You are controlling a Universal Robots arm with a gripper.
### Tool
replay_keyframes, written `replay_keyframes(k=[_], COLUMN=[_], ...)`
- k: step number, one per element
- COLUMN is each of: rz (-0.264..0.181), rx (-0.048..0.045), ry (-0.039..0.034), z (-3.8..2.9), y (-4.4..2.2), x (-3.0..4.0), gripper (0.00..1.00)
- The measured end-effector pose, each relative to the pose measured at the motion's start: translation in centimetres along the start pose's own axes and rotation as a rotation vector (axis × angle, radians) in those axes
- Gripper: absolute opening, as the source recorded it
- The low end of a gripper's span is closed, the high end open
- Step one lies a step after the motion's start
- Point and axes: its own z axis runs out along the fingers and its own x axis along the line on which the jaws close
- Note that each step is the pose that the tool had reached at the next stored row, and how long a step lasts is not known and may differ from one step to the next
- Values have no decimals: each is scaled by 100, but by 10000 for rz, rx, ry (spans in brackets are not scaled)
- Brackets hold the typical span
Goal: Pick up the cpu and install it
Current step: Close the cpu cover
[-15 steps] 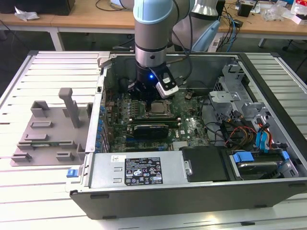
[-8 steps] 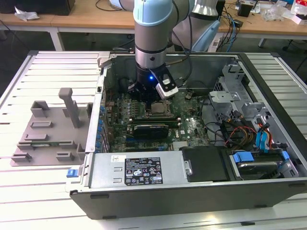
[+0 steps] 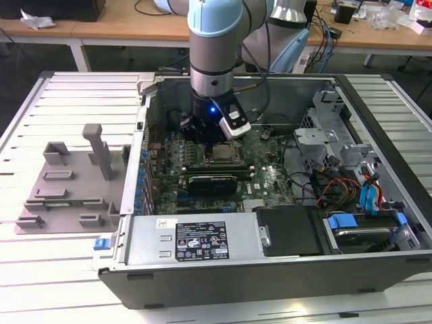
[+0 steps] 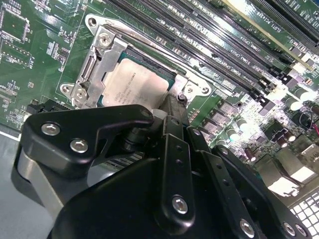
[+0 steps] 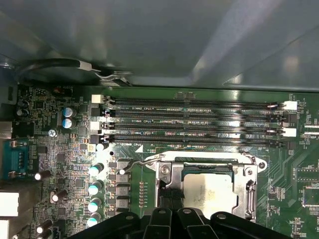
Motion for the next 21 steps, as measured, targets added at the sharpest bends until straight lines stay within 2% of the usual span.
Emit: replay_keyframes(k=[3, 6, 11, 12, 13, 15, 17, 21], rz=[0, -1, -5, -6, -7, -7, -64, -579], rx=[0, 29, 32, 30, 30, 30, 29, 23], ry=[-8, 1, 1, 1, 0, 0, 1, 7], z=[-11, -77, -70, -100, -164, -247, -228, -105], y=[2, 1, -31, -30, -29, -28, -29, -30], x=[-1, -1, 1, 0, -1, -2, -5, -8], gripper=[11, 11, 11, 11, 11, 11, 11, 11])
